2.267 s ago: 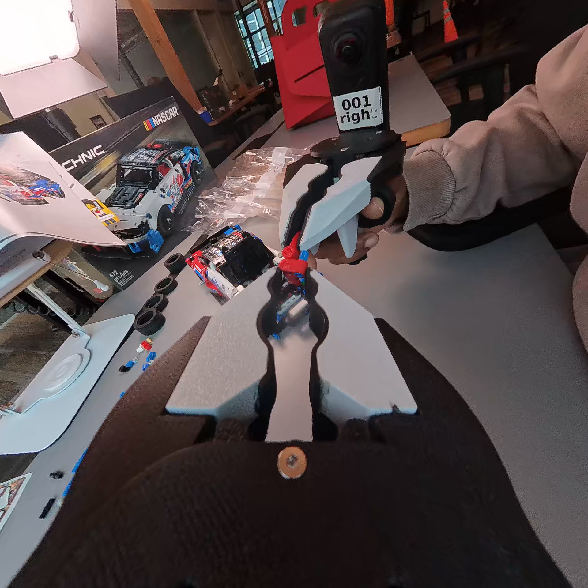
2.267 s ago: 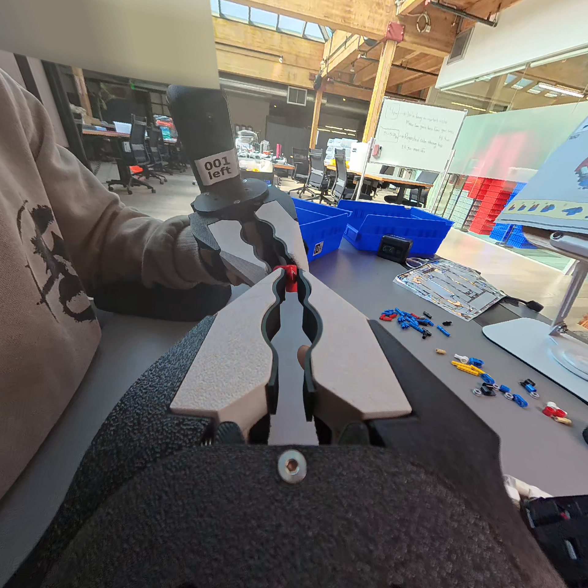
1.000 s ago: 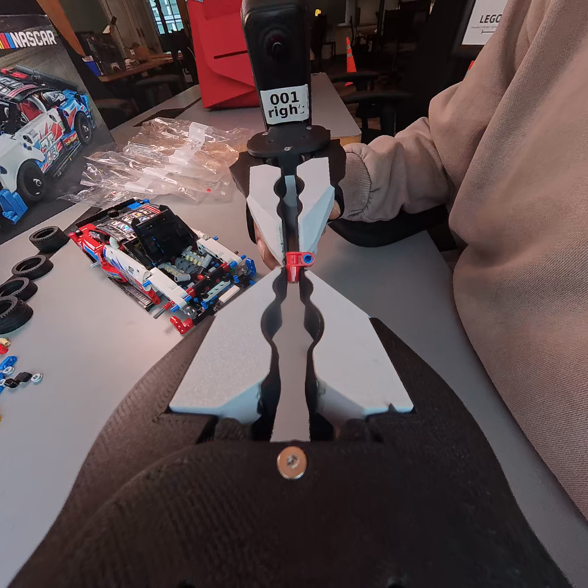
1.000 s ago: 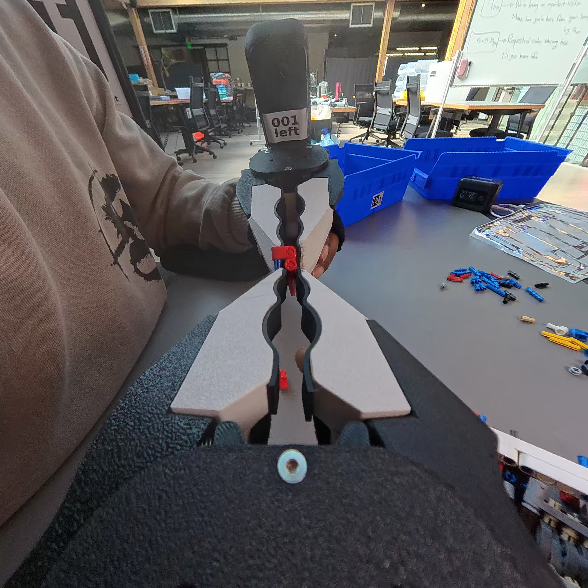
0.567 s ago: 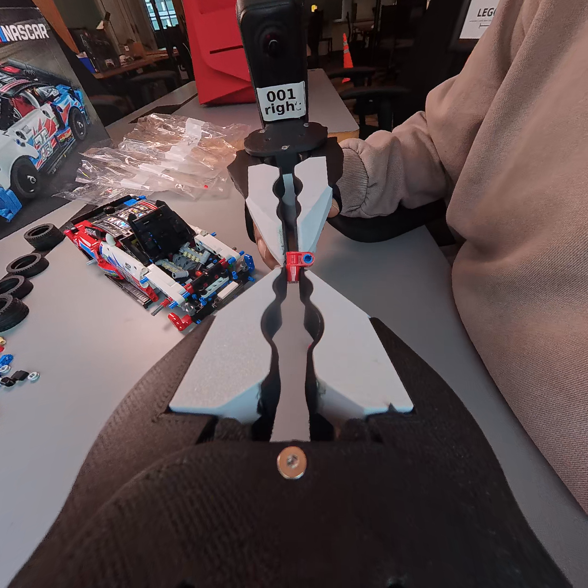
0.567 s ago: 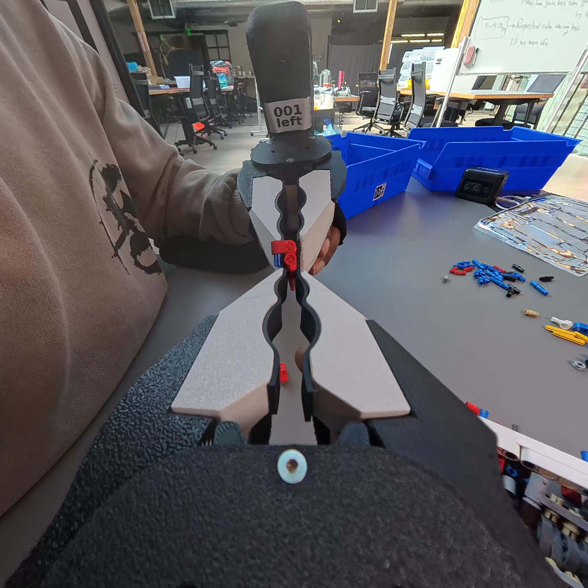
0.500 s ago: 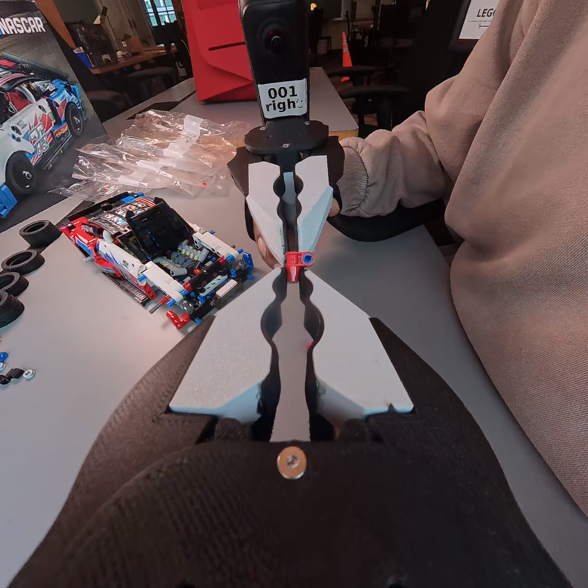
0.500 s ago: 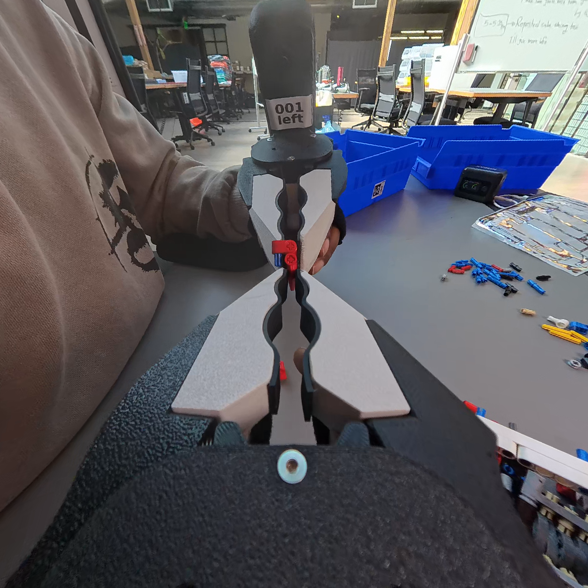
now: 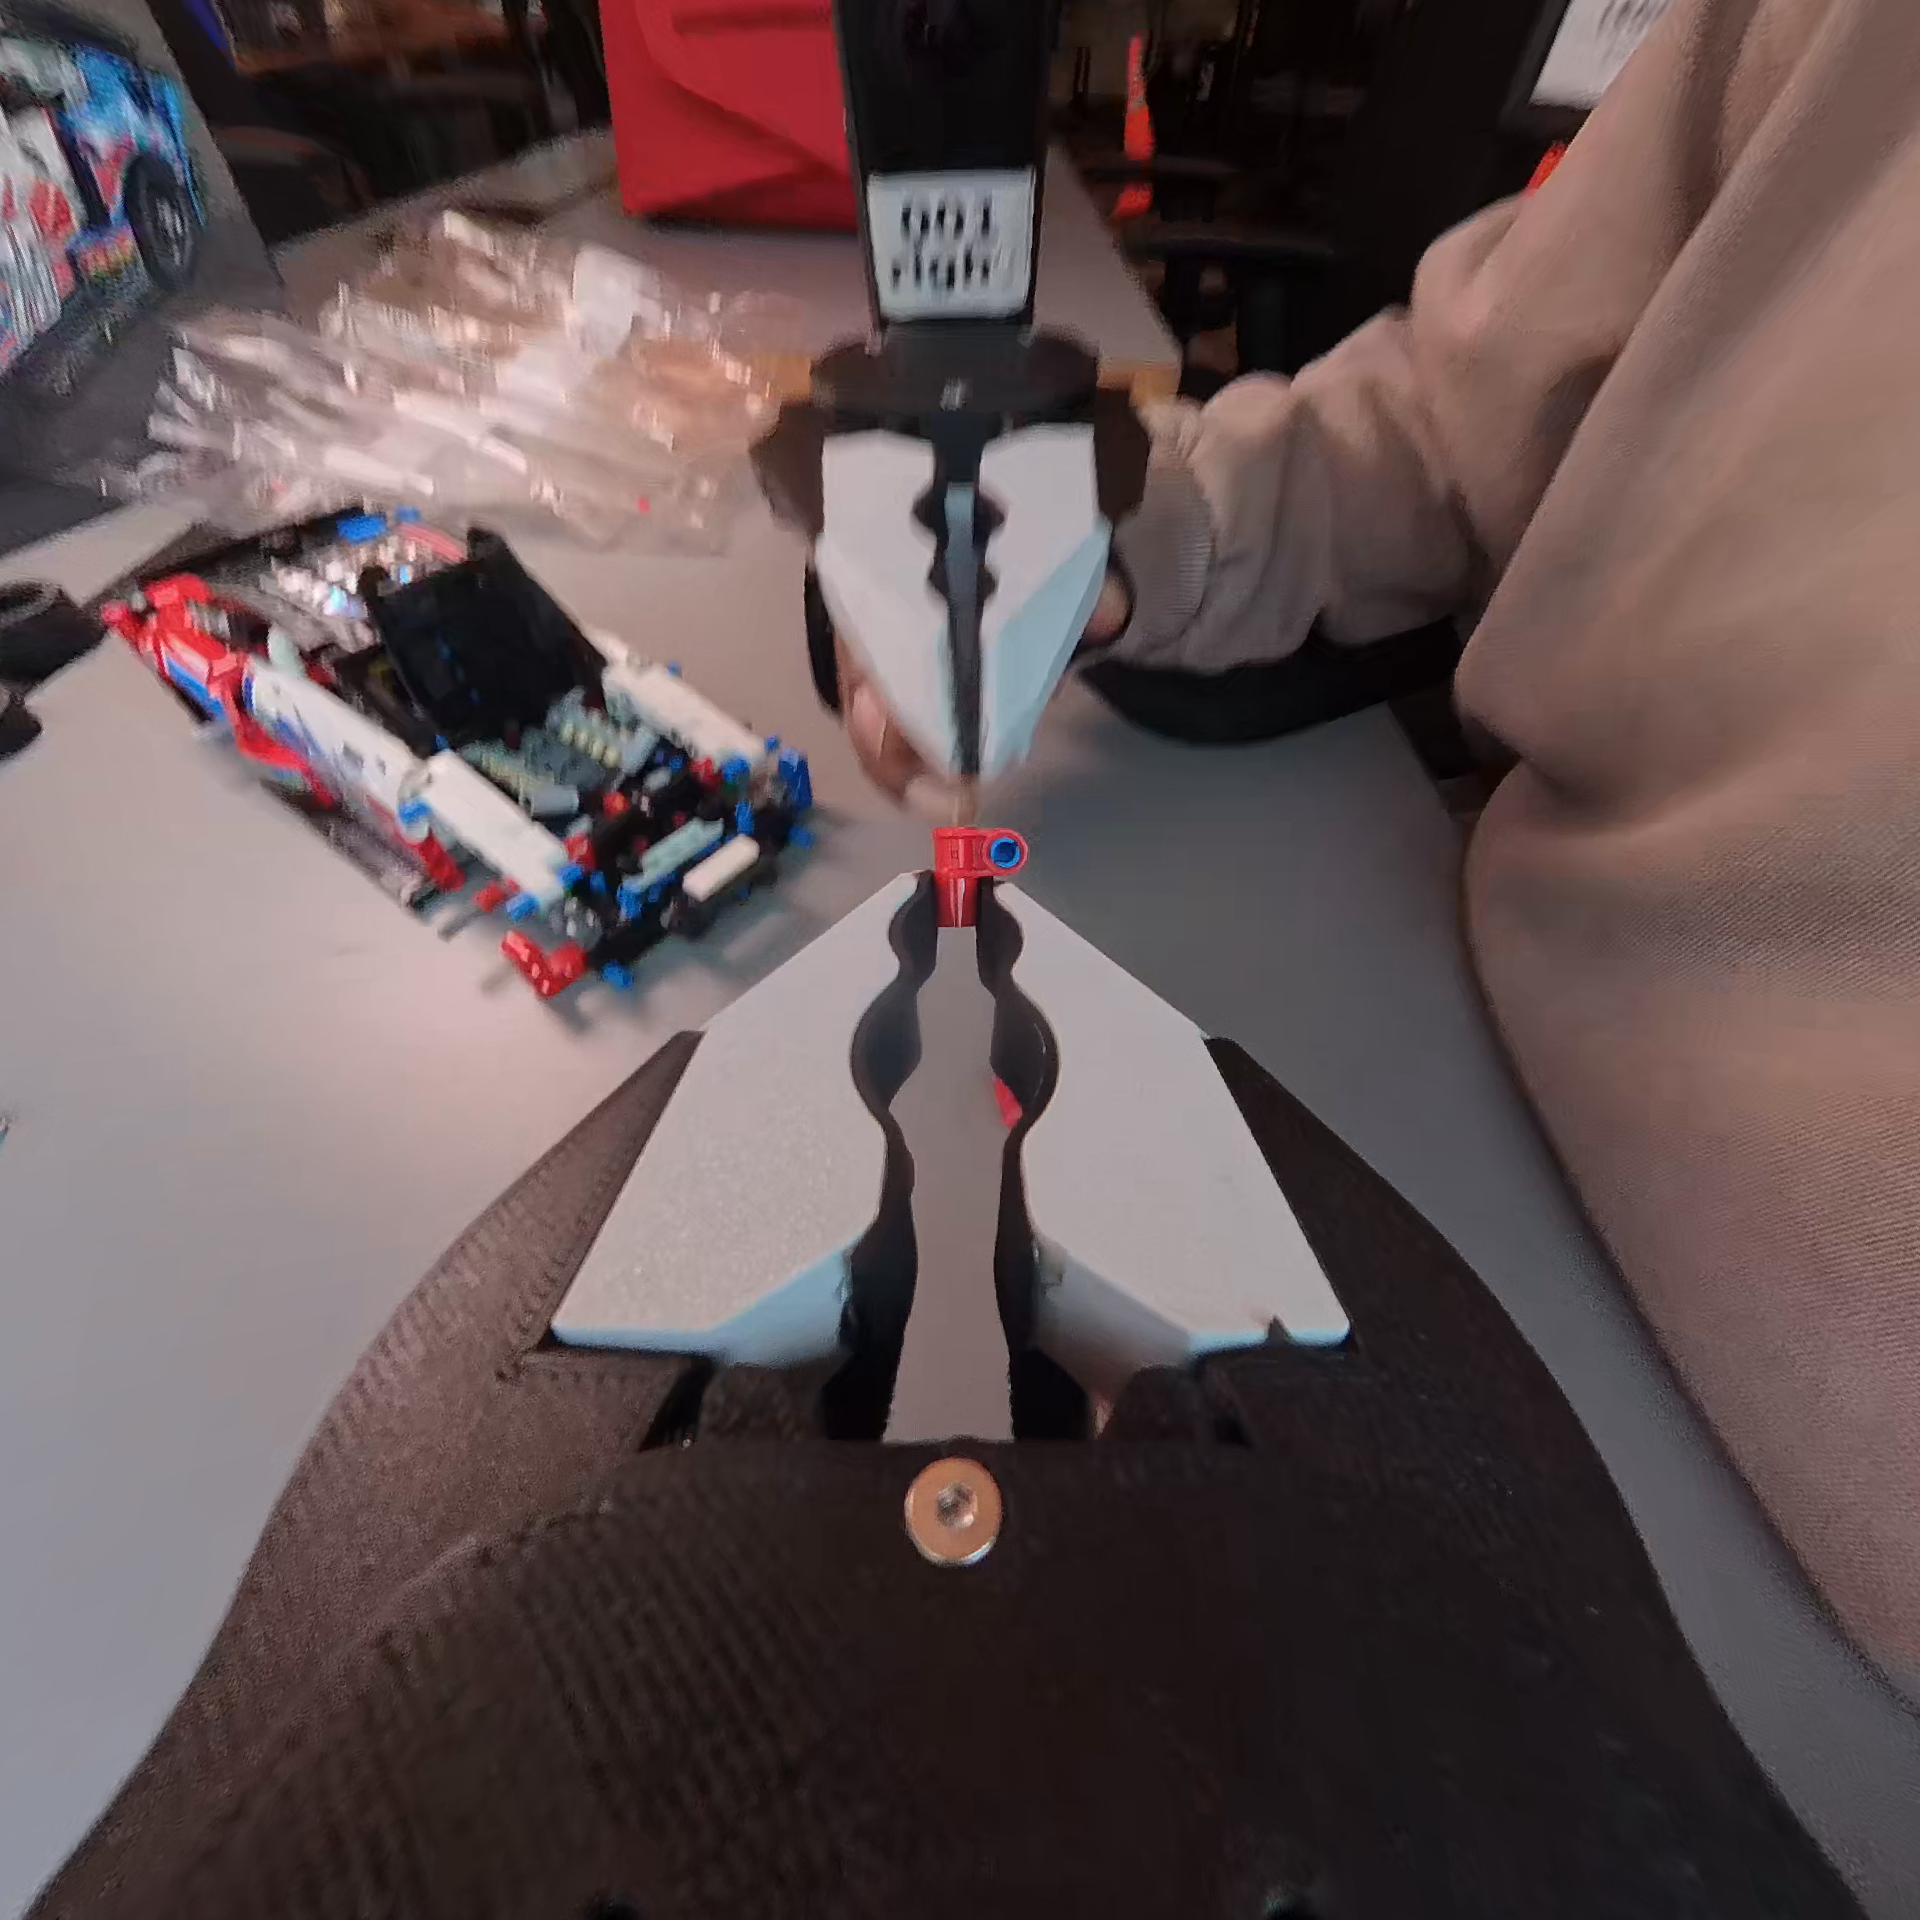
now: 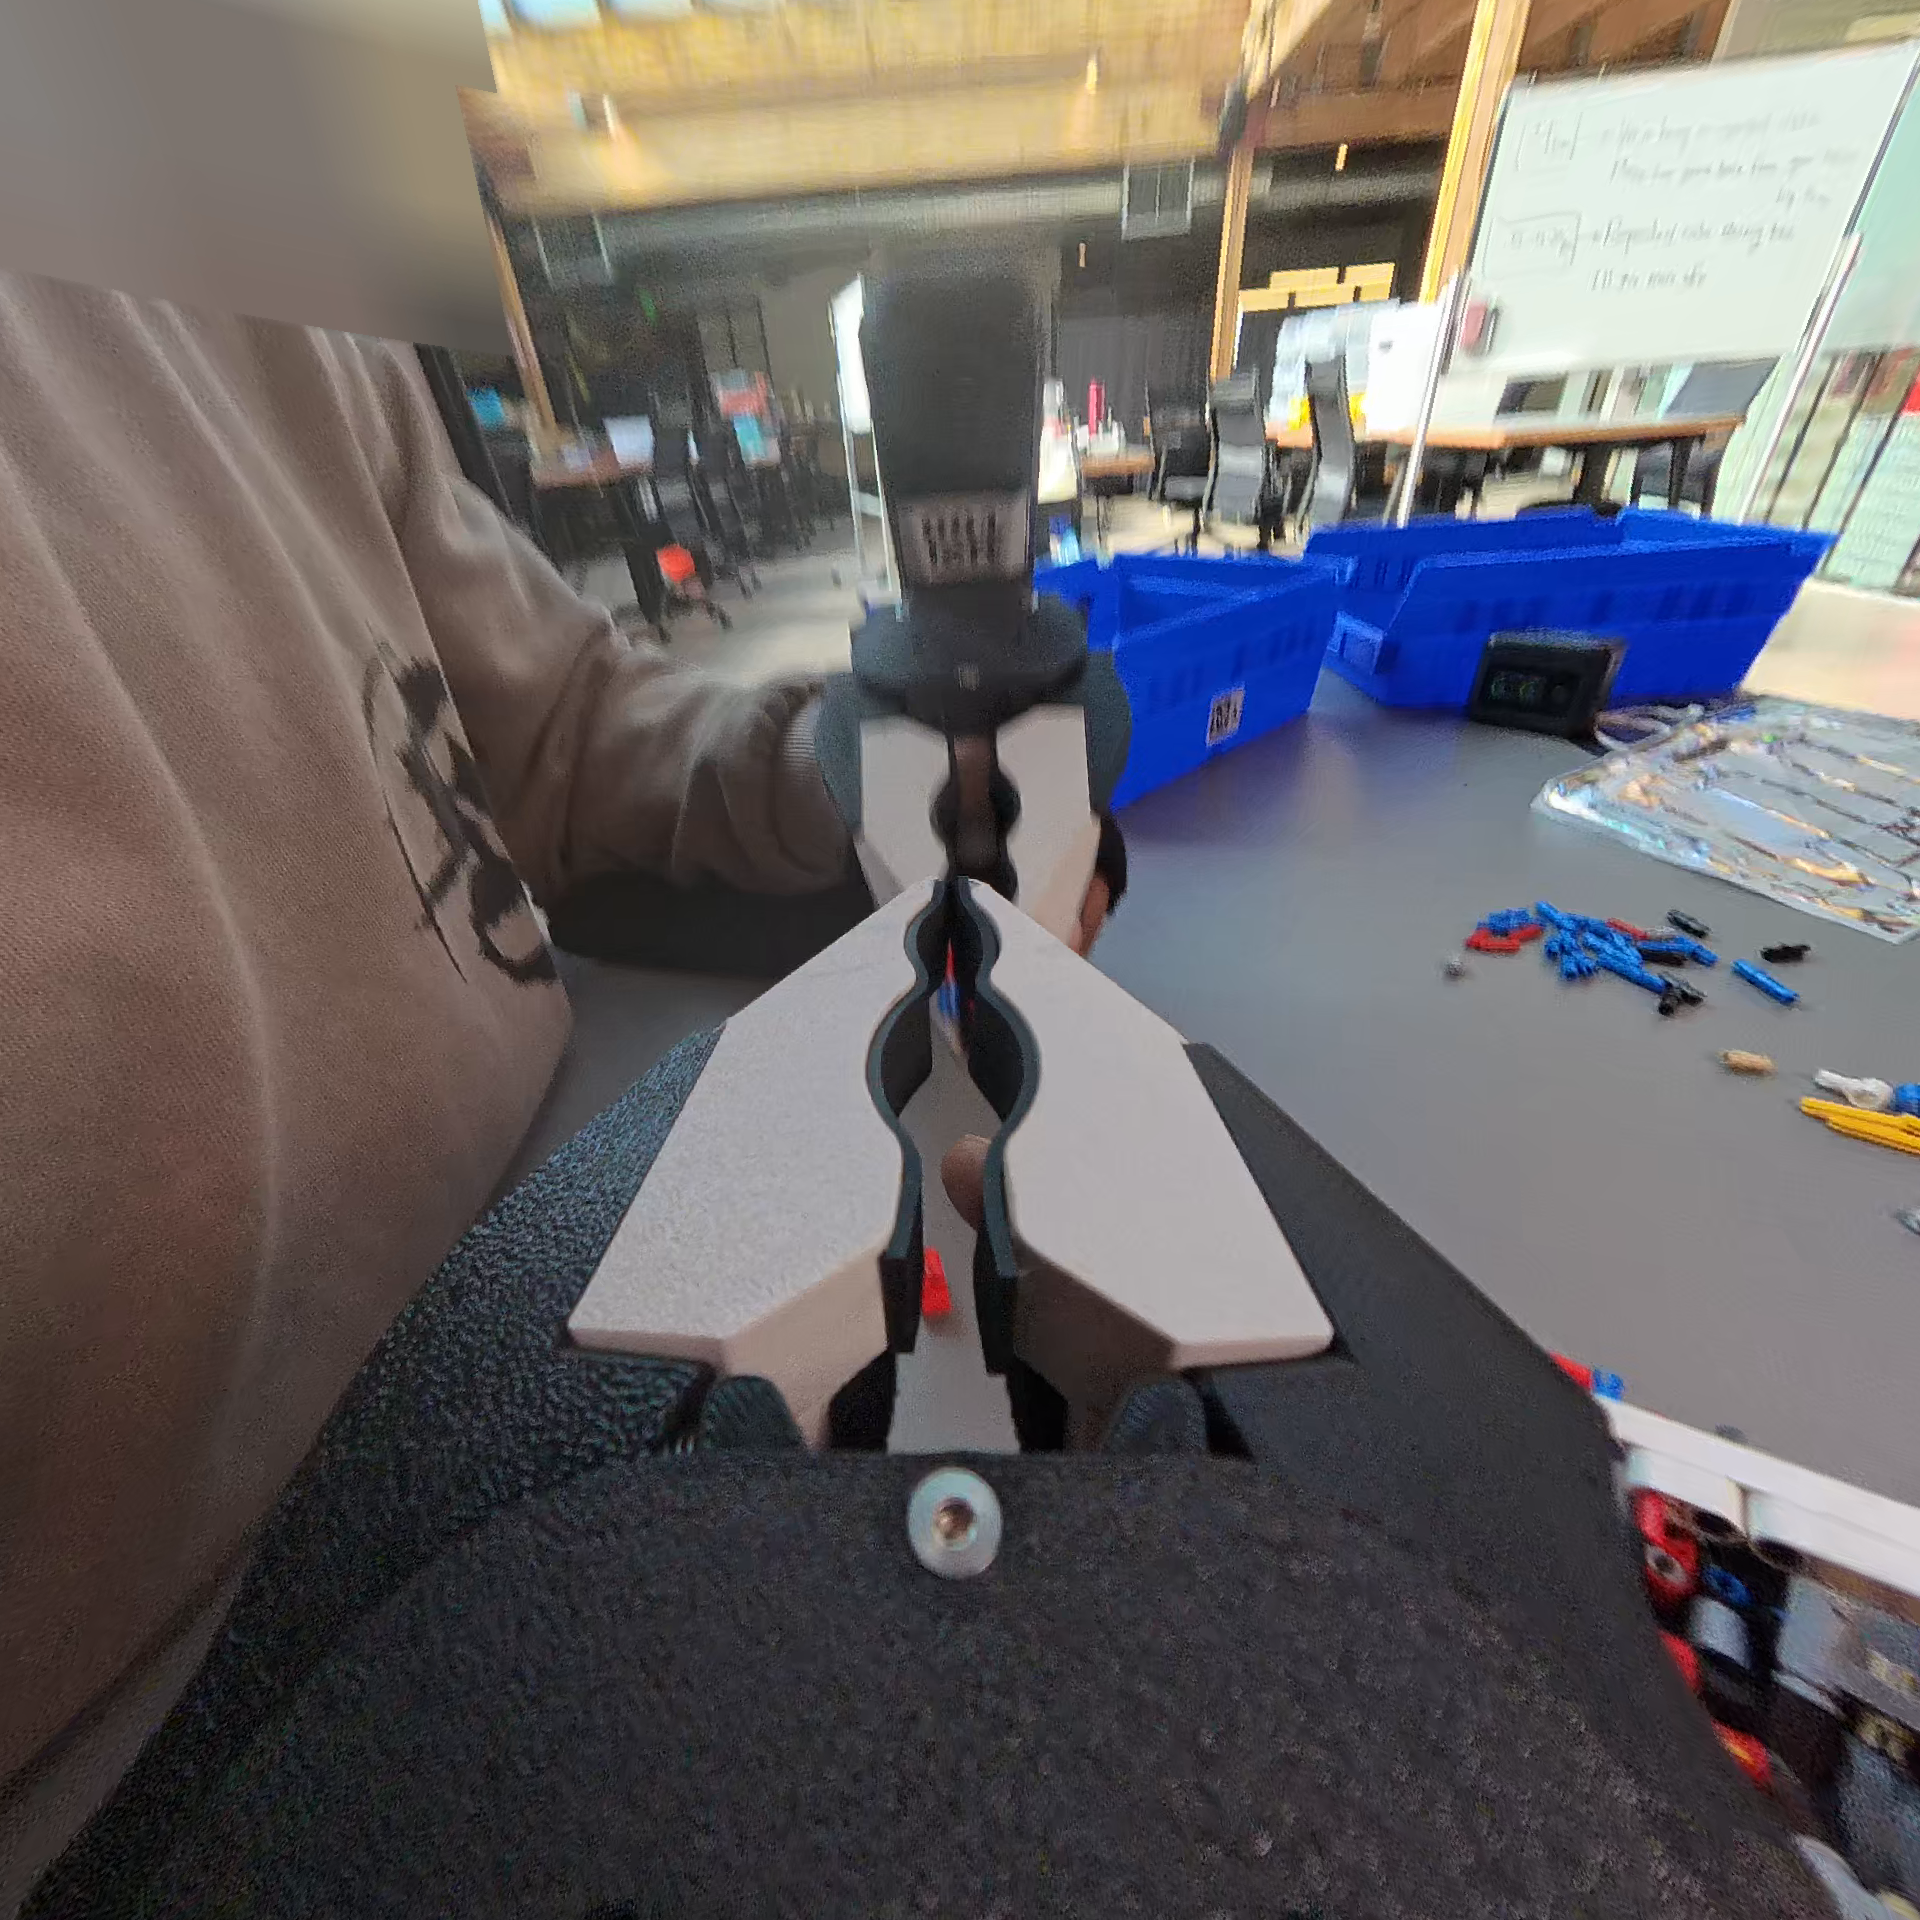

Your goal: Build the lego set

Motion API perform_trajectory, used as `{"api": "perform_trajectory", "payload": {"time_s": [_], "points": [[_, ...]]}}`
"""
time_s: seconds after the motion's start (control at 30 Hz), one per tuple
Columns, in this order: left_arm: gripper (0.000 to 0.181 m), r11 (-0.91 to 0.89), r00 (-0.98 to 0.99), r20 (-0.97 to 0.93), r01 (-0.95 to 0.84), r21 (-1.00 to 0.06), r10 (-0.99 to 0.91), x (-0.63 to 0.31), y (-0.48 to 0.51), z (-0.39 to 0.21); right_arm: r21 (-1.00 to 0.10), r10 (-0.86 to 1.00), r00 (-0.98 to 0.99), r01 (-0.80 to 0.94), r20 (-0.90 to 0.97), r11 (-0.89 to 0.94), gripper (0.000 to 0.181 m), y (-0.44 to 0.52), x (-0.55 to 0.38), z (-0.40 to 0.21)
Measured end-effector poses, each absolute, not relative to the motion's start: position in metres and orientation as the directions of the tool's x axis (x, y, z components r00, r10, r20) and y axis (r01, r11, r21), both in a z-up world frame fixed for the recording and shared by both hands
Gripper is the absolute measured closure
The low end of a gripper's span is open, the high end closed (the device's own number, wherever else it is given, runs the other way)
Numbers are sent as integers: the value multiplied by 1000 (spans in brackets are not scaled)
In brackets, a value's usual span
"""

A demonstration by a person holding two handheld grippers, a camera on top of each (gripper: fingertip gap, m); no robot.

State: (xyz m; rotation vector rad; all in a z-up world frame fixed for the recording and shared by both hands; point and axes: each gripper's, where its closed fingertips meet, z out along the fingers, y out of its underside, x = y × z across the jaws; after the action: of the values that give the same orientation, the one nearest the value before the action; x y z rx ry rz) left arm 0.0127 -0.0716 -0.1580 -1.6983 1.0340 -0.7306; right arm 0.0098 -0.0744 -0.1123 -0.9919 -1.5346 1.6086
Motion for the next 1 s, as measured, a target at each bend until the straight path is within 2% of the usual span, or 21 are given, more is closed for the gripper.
{"api": "perform_trajectory", "payload": {"time_s": [0.03, 0.07, 0.13, 0.2, 0.33, 0.53, 0.87, 0.97, 1.0], "points": [[176, -173, 465, -29, -386, -906, -885, 10, -69, -178, -984, 863, -488, -44, -132, -175, 181, -70, 15, -90], [176, -187, 455, 1, -364, -913, -890, 14, -70, -183, -980, 879, -459, -74, -131, -184, 181, -61, 16, -79], [176, -200, 424, 104, -191, -961, -900, 25, -74, -153, -999, 928, -372, -43, 18, 2, 181, -52, 17, -86], [176, -152, 464, 48, -190, -970, -885, 21, -67, -142, -996, 931, -362, -53, -47, -71, 181, -47, 22, -82], [176, -206, 497, 103, -157, -966, -861, 12, -60, -151, -991, 929, -356, -40, -103, -126, 181, -38, 22, -88], [176, -195, 533, 122, -83, -977, -838, 3, -52, -139, -981, 919, -357, -34, -165, -189, 181, -36, 18, -92], [176, -171, 525, 118, -54, -984, -843, 4, -55, -131, -985, 911, -375, 31, -170, -170, 181, -47, 10, -107], [176, -173, 507, 156, 14, -985, -848, 3, -55, -125, -990, 922, -361, 86, -140, -116, 181, -51, 5, -121], [176, -175, 494, 176, 49, -983, -851, 3, -55, -121, -989, 922, -360, 88, -140, -116, 176, -53, 3, -122]]}}
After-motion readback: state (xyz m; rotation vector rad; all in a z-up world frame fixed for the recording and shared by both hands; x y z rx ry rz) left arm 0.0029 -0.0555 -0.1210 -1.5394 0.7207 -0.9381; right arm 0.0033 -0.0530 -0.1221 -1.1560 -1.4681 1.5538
